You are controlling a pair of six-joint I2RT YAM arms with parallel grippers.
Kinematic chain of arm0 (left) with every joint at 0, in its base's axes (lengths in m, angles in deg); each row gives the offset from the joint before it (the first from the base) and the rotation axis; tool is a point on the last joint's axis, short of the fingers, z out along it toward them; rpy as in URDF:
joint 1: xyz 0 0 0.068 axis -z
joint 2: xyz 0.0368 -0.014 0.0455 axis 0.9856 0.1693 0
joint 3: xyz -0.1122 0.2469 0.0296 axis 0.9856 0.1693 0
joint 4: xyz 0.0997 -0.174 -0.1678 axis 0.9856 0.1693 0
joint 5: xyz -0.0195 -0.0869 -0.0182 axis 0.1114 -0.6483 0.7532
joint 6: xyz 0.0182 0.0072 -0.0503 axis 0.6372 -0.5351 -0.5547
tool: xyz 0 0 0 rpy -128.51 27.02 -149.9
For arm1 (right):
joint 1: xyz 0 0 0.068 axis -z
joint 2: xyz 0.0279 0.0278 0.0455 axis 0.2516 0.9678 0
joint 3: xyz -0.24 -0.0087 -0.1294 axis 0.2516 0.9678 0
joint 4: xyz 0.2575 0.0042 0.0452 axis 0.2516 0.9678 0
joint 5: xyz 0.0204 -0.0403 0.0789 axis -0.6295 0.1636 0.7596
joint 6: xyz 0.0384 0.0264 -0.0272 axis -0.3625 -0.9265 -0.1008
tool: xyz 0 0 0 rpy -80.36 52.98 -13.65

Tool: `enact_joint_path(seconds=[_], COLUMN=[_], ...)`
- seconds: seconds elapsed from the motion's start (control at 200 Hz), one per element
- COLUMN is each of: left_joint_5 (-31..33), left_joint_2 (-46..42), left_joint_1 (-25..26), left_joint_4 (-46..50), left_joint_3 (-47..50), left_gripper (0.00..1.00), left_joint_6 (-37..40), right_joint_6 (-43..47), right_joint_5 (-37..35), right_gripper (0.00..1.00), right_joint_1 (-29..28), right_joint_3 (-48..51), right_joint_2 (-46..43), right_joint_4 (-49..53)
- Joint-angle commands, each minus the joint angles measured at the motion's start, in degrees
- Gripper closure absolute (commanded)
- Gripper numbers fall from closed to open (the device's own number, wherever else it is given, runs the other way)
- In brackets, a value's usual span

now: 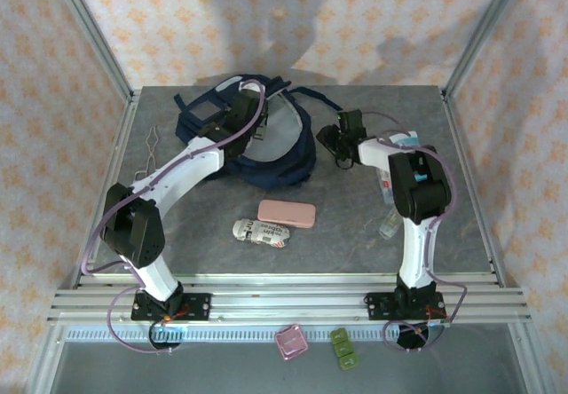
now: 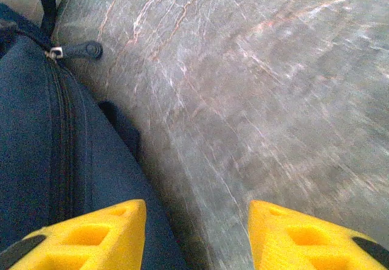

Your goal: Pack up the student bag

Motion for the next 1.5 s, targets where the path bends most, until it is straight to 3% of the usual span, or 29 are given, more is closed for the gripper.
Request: enact_joint_path(seconds=[0.0, 0.075, 0.085, 0.1, 0.12, 0.255, 0.405, 0.636, 1.011, 1.497], left_joint_5=[1.2, 0.7, 0.5, 0.5, 0.1, -1.0, -1.4, -3.1, -7.1, -8.1], left_joint_2=[0.0, -0.4, -0.5, -0.6, -0.7, -0.9, -0.8, -0.4, -0.1, -0.1], left_joint_1=[0.2, 0.2, 0.2, 0.2, 0.3, 0.3, 0.3, -0.2, -1.5, -1.9], left_joint_4=[-3.0, -3.8, -3.9, -4.0, -4.2, -4.8, -5.2, -4.7, -4.4, -4.6], left_joint_3=[-3.1, -1.2, -1.0, -0.7, -0.2, 1.9, 3.0, 2.4, 1.7, 2.0], left_gripper=[1.00, 1.00, 1.00, 1.00, 1.00, 1.00, 1.00, 1.00, 1.00, 1.00], left_joint_6=[1.1, 0.5, 0.4, 0.2, 0.0, -1.0, -1.6, -1.6, -3.3, -3.6], right_joint_6=[8.1, 12.5, 12.8, 14.0, 15.3, 23.0, 27.8, 32.8, 37.3, 41.6], right_joint_5=[-2.6, -1.0, -0.8, -0.4, 0.1, 5.2, 6.5, 7.7, 2.3, -0.4], right_gripper=[0.43, 0.32, 0.26, 0.05, 0.00, 0.00, 0.00, 0.15, 0.17, 0.14], right_joint_1=[-0.3, -0.6, -0.7, -0.9, -1.2, -5.1, -13.5, -22.2, -35.8, -39.5], right_joint_3=[4.6, 9.0, 9.5, 10.3, 11.1, 17.4, 26.5, 34.2, 31.5, 23.1], right_joint_2=[-12.3, -18.8, -19.6, -20.8, -22.3, -31.7, -41.4, -47.7, -37.1, -21.2], right_joint_4=[1.3, 1.7, 1.8, 2.0, 2.4, 5.0, 4.1, 7.3, 10.6, 8.9])
